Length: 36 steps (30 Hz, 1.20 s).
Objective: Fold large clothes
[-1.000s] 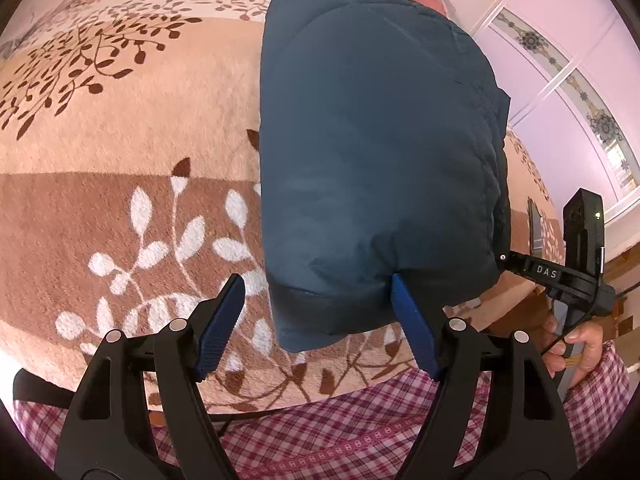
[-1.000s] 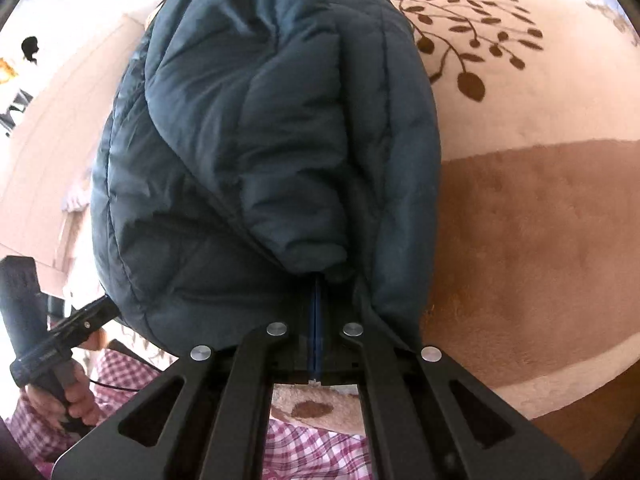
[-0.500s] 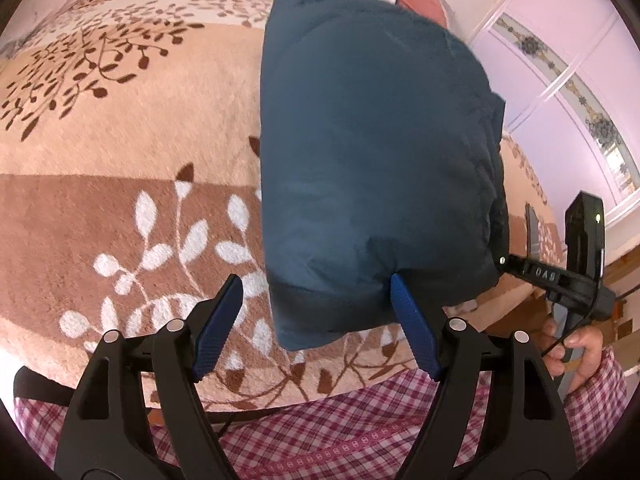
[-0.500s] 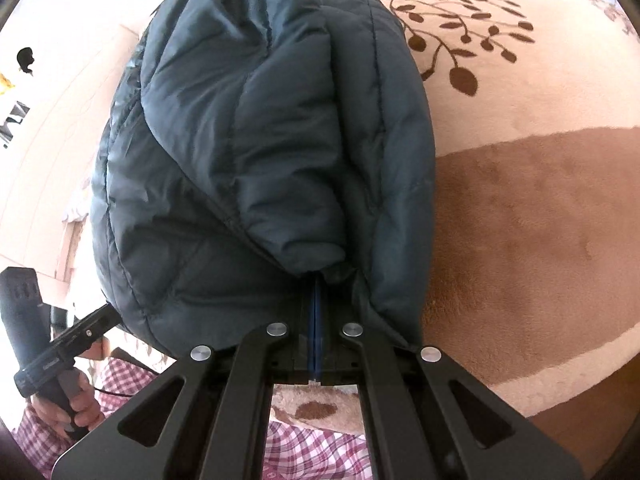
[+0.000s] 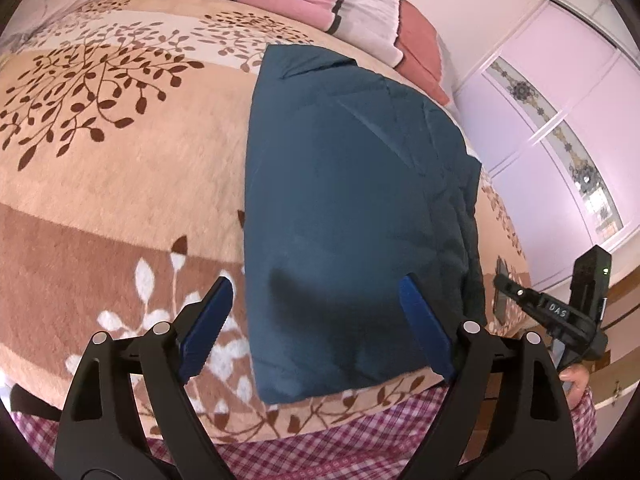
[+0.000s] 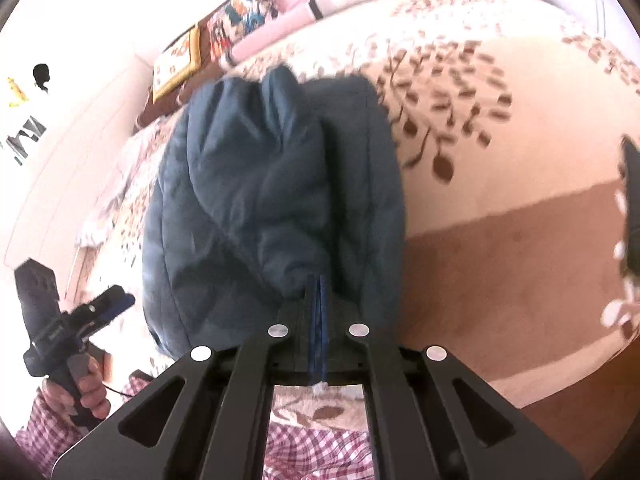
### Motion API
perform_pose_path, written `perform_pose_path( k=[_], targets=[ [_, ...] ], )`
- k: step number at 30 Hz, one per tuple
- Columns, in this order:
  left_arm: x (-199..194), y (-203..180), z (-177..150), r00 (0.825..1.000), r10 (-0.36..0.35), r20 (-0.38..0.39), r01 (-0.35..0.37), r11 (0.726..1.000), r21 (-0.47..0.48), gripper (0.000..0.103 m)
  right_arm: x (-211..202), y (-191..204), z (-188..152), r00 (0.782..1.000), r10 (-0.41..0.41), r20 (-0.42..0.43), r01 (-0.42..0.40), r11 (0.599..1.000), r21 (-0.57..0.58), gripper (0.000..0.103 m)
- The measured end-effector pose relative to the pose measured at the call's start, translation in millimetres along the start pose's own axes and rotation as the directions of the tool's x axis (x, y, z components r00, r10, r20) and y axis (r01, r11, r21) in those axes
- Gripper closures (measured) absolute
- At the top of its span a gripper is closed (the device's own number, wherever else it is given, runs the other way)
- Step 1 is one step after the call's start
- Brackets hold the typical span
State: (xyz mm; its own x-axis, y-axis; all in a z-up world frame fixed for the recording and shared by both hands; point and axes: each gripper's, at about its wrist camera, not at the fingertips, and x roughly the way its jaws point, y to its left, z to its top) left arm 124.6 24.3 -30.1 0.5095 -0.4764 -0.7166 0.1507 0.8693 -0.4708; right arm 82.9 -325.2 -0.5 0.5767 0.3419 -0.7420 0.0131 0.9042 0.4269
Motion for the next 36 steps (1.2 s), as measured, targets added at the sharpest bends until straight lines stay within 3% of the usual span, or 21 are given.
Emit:
perform_pose_path(
  k=[1,3,4,5,9,14,17,20,21,25,30,32,36],
  targets=[
    [1.6,0.8,2.3,1.000,-0.003,-0.002,0.003,1.000,-0.010,0.018,-2.8,1.1,6.5,1.000,-0.016,0.014,0.016,1.000,-0.001,0.095],
    [5.6,3.0,7.1,1.000,-0.008,-0.007,0.008,0.999,-0.039,0.016,-3.6,-3.7,17.4,0.999,-0.038,0.026,0.038,0.999,0.009,0.067],
    [8.3,4.6,10.1,1.000,-0.012,-0.012,0.012,0.998,-0.056,0.014,-2.8,-6.7,23.9,0.998,-0.053,0.031,0.052,0.998,0.028,0.036],
    [9.4,5.5,10.8,1.000,-0.017,-0.012,0.016,0.998,-0.064,0.013,-3.7,-9.0,26.2,0.997,-0.063,0.043,0.061,0.997,0.055,0.025],
    [21.1,6.1,16.7,0.999,-0.024,-0.036,0.021,0.998,-0.065,0.010,16.1,-15.4,44.6,1.000,-0.001,0.020,-0.001,0.992,0.128,0.022],
    [41.0,8.1,18.0,0.996,-0.017,-0.082,0.014,0.999,-0.034,0.007,56.6,-22.2,52.5,0.998,-0.027,-0.060,0.036,0.988,0.153,0.016],
    [49.2,12.5,18.2,0.995,-0.051,-0.089,0.047,0.998,-0.043,0.005,80.5,-27.0,48.7,0.993,-0.015,-0.117,0.033,0.987,0.155,0.013],
    [58.2,19.9,19.7,0.985,-0.130,-0.114,0.120,0.988,-0.093,0.005,94.2,-33.6,41.9,0.987,0.048,-0.153,-0.017,0.980,0.197,0.013],
    [60.1,21.5,20.7,0.981,-0.152,-0.120,0.139,0.984,-0.108,0.005,100.1,-39.6,38.9,0.981,0.101,-0.166,-0.059,0.969,0.241,0.013],
    [65.4,21.7,23.4,0.976,-0.175,-0.133,0.161,0.981,-0.107,0.005,110.8,-55.8,28.9,0.950,0.258,-0.173,-0.181,0.913,0.367,0.015],
    [74.5,17.3,26.8,0.977,-0.154,-0.149,0.147,0.987,-0.057,0.004,111.1,-50.7,23.9,0.957,0.242,-0.161,-0.177,0.924,0.339,0.020],
    [74.9,13.8,27.4,0.980,-0.145,-0.139,0.140,0.989,-0.050,0.004,110.1,-46.0,21.9,0.956,0.249,-0.157,-0.187,0.926,0.329,0.032],
    [69.2,8.7,27.7,0.986,-0.119,-0.118,0.119,0.993,-0.015,0.018,108.1,-43.0,21.8,0.942,0.306,-0.136,-0.245,0.908,0.341,0.048]
  ],
)
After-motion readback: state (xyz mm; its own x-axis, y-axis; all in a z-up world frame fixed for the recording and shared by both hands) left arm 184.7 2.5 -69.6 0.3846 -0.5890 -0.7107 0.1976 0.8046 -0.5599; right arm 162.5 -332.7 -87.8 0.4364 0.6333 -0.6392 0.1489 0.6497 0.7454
